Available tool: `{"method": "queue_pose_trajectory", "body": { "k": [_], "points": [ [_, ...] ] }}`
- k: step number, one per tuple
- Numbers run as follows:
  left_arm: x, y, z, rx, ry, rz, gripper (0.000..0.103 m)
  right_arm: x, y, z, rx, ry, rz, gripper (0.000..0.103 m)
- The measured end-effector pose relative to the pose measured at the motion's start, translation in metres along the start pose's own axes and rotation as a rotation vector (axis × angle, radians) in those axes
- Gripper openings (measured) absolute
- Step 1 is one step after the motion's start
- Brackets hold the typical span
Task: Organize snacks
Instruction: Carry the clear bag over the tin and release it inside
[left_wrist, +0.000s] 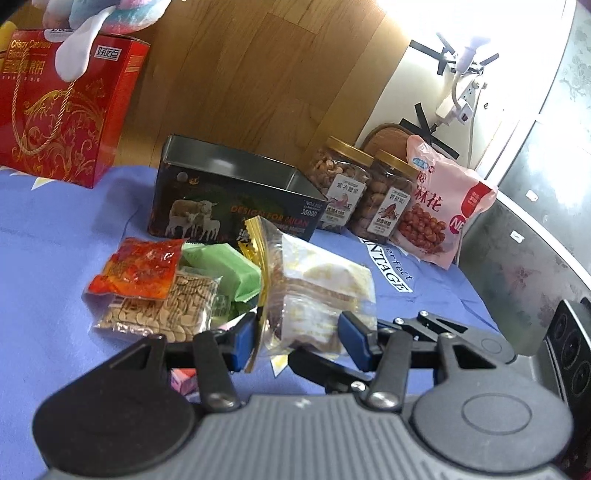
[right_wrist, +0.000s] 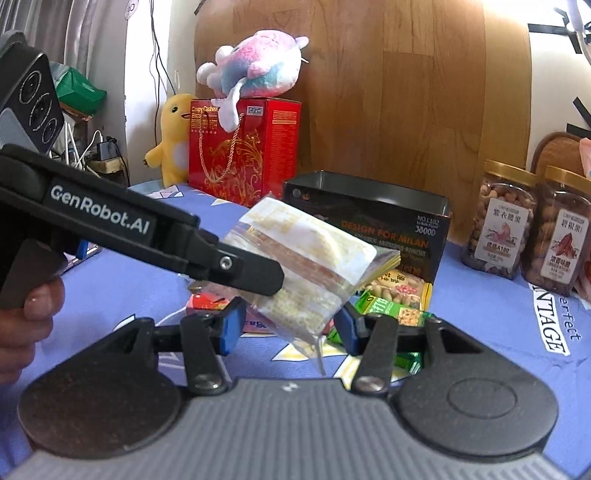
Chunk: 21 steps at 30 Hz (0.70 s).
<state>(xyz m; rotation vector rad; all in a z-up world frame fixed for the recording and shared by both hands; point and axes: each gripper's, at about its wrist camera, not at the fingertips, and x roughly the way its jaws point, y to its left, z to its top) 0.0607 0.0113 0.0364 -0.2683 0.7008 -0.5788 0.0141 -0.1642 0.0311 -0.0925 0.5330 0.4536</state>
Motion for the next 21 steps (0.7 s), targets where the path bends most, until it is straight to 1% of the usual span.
{"method": "queue_pose_trajectory", "body": {
  "k": [8,12,16,19,21],
  "points": [
    [0.007,0.004,-0.003,-0.005,0.021,-0.002,0.049,0.004,-0.004,-0.005,0.017,0.023,0.01,0.055],
    [0.005,0.007,-0.004,-0.012,0.019,-0.008,0.049,0.005,-0.004,-0.004,0.022,0.027,0.018,0.055],
    [-0.012,0.01,-0.008,-0.012,-0.016,-0.007,0.049,0.0,0.001,-0.002,0.011,0.004,0.051,0.054],
    [-0.031,0.012,-0.017,-0.014,-0.052,0.019,0.049,-0.004,0.012,0.0,-0.019,-0.014,0.092,0.054],
    [-0.041,0.012,-0.021,-0.018,-0.067,0.039,0.049,-0.006,0.021,0.002,-0.044,-0.025,0.102,0.054]
  ]
}}
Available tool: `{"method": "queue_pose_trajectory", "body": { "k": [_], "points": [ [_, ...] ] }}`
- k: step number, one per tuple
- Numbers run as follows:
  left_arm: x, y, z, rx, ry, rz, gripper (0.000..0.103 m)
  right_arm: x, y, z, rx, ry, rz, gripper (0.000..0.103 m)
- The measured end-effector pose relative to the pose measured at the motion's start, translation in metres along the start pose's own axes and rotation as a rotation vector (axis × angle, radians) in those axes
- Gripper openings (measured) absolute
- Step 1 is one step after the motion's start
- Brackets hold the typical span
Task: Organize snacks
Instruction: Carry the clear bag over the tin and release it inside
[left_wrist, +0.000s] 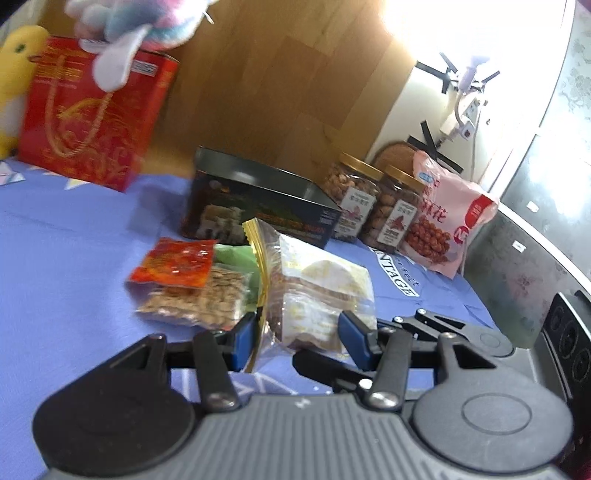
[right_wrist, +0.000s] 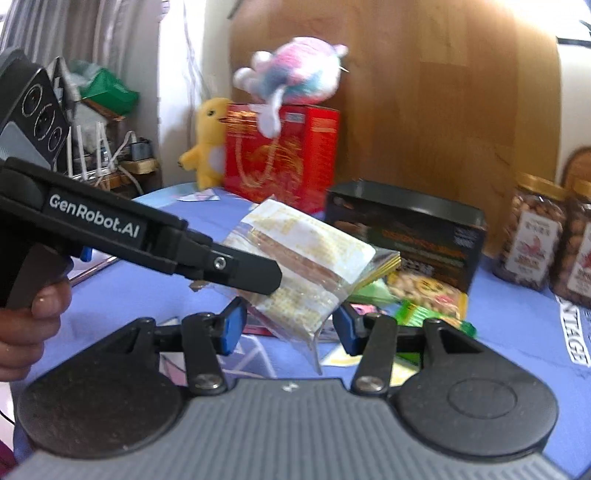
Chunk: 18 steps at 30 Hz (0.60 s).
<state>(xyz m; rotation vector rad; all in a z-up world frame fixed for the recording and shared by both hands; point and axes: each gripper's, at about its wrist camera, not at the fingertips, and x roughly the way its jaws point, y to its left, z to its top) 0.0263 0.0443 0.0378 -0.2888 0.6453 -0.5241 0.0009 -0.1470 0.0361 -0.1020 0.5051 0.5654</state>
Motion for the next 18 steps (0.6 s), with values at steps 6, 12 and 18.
{"method": "queue_pose_trajectory", "body": {
  "k": [6,12,18],
  "points": [
    [-0.012,-0.005,0.009,0.024,-0.02,-0.007,0.049,-0.009,0.011,0.006,-0.025,-0.035,-0.019,0.054],
    [0.007,-0.019,0.038,0.091,-0.027,-0.036,0.049,-0.006,-0.008,0.025,-0.039,-0.053,-0.09,0.054],
    [0.072,-0.007,0.097,0.078,-0.029,-0.015,0.052,0.05,-0.062,0.071,-0.041,0.008,-0.129,0.054]
  ]
}}
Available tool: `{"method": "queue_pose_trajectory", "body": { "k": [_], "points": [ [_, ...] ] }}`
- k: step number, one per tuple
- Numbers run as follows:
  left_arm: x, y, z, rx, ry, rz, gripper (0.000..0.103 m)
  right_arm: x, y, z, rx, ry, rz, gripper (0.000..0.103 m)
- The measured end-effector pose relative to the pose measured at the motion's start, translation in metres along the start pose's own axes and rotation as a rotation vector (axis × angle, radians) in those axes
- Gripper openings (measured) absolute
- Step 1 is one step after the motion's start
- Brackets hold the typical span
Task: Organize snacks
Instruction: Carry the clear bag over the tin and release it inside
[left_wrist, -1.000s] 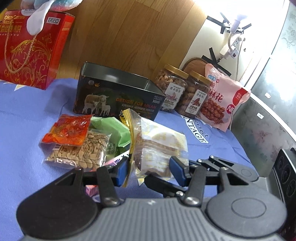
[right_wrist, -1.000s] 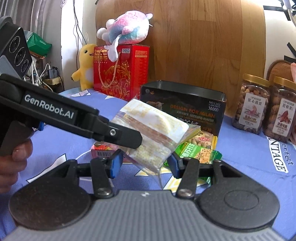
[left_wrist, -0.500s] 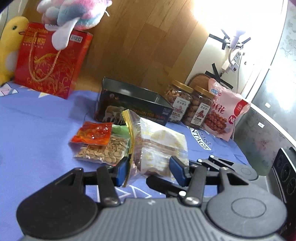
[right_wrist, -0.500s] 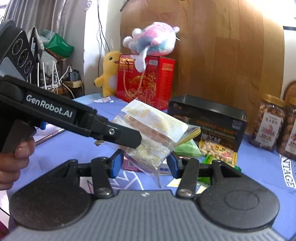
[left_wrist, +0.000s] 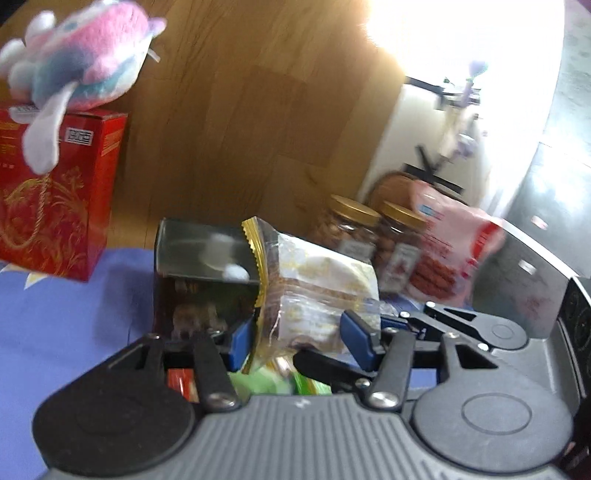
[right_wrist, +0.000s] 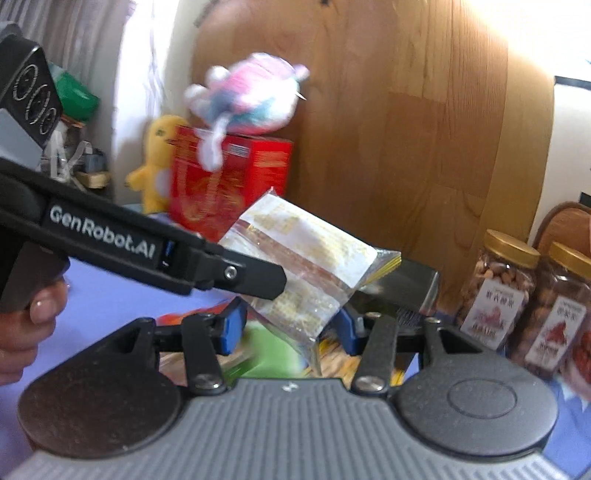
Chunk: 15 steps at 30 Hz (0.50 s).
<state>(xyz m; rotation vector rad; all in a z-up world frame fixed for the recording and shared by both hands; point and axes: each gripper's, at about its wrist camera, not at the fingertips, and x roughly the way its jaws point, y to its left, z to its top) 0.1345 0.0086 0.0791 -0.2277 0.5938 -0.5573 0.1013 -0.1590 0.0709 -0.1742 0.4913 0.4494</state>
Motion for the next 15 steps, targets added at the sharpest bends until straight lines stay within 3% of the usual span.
{"method": "queue_pose_trajectory", "body": {
  "k": [4,9,12,15],
  "points": [
    [0.04,0.019,0.03,-0.041,0.009,0.043,0.052,0.046,-0.023,0.021,0.029,0.046,-0.016,0.054],
    [0.074,0.036,0.043,-0.055,0.029,0.141,0.061,0.087,-0.04,0.03,0.068,0.125,-0.013,0.056],
    [0.068,0.047,0.036,-0.087,0.034,0.12,0.062,0.077,-0.043,0.021,0.063,0.109,-0.028,0.058],
    [0.039,0.053,0.023,-0.09,-0.005,0.084,0.07,0.051,-0.049,0.004,0.13,0.086,0.042,0.058]
  ]
}}
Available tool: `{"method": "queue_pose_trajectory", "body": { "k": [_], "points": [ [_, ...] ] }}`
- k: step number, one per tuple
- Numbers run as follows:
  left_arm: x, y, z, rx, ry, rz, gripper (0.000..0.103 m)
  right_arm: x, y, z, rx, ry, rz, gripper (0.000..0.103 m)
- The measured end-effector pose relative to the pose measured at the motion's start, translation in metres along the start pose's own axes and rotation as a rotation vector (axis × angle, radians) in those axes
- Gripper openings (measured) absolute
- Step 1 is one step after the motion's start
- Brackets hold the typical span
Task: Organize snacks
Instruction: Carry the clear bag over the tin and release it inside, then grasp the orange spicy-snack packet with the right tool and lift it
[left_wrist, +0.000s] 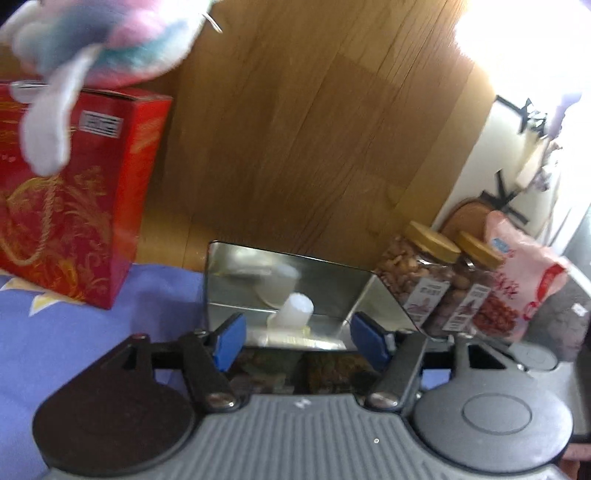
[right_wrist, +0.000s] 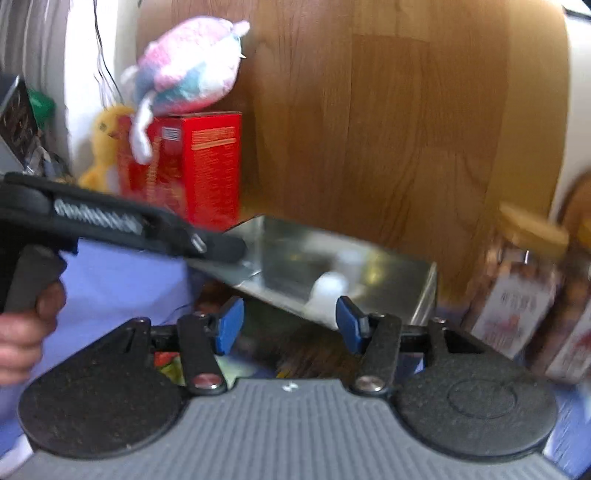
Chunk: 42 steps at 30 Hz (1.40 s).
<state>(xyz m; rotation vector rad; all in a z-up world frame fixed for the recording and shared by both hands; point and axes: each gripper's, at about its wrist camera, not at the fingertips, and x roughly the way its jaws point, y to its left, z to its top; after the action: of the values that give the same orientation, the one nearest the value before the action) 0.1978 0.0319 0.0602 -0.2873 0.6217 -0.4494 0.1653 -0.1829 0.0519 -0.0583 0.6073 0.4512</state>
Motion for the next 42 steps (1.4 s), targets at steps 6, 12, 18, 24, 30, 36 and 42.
{"method": "queue_pose_trajectory", "body": {
  "k": [6,12,18,24,30,36,42],
  "points": [
    [-0.028,0.032,-0.031,-0.088,0.032,0.088,0.07,0.021,0.013,-0.025,0.051,0.123,0.092,0.057],
    [-0.034,0.056,-0.07,-0.212,0.108,0.124,0.066,0.038,0.02,-0.033,0.091,0.215,0.105,0.048],
    [-0.043,0.044,-0.093,-0.202,0.122,0.084,0.059,-0.005,0.026,-0.055,-0.011,0.216,0.027,0.048],
    [-0.064,0.039,-0.097,-0.196,0.088,0.03,0.062,-0.046,0.02,-0.05,0.044,0.061,-0.016,0.049],
    [-0.056,0.067,-0.078,-0.299,0.071,0.066,0.062,-0.008,0.02,-0.014,0.214,0.114,0.175,0.049],
    [-0.034,0.08,-0.083,-0.387,0.119,0.002,0.032,0.066,0.014,-0.02,0.452,0.298,0.31,0.038],
    [-0.06,0.067,-0.097,-0.362,0.085,0.009,0.01,0.018,0.052,-0.021,0.338,0.176,0.332,0.011]
  ]
}}
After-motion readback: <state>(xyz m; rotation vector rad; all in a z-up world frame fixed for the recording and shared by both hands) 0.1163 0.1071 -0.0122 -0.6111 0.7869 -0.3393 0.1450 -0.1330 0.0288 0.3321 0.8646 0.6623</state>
